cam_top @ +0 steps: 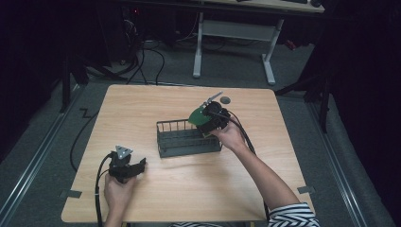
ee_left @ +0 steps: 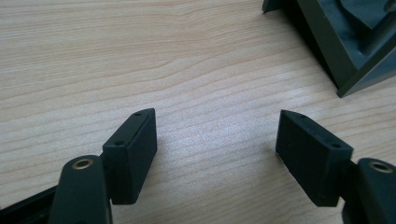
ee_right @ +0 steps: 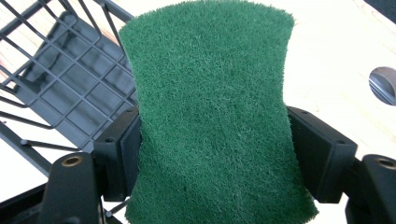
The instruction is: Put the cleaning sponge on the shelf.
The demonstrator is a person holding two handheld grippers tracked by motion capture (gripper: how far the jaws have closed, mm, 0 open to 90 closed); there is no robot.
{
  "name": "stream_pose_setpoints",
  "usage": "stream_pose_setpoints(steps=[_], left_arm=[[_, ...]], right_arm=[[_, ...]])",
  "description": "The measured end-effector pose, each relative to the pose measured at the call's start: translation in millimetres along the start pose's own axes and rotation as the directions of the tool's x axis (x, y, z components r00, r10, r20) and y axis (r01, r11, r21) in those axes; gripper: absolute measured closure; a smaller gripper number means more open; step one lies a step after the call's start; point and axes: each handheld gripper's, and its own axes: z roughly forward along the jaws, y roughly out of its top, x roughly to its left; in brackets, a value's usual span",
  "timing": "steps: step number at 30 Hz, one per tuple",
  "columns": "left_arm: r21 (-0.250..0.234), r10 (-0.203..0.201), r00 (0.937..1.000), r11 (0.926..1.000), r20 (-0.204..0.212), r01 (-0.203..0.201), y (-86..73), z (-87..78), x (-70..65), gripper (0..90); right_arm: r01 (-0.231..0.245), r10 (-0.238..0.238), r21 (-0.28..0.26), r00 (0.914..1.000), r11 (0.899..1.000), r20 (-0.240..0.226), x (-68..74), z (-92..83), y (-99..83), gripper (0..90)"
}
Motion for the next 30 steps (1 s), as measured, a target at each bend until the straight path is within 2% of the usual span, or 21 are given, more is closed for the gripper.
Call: stream_pose_setpoints(steps=[7, 16, 22, 30], left_arm=[[0.000, 0.000, 1.0000, 1.0000, 0.000, 0.000, 0.0, 0.0, 0.0, 29.8], [-0.001, -0.001, 1.0000, 1.0000, 0.001, 0.001, -0.1, 0.0, 0.1, 29.8], [-0.002, -0.001, 1.0000, 1.0000, 0.001, 0.001, -0.1, 0.0, 0.1, 29.8], [-0.002, -0.002, 1.0000, 1.0000, 0.002, 0.002, -0.1, 0.0, 0.2, 29.8]], right_arm=[[-0.018, 0.018, 0.017, 0.9998, 1.000, -0.010, 0.3, 4.0, -4.1, 26.4], [-0.001, 0.002, 0.028, 0.9999, 1.000, -0.014, 1.4, 4.0, -7.8, 26.5], [-0.007, 0.009, 0.069, 0.9995, 0.998, -0.032, 3.3, 12.1, -10.6, 27.2], [-0.009, 0.012, 0.079, 0.9992, 0.997, -0.038, 3.4, 14.1, -12.4, 27.2]])
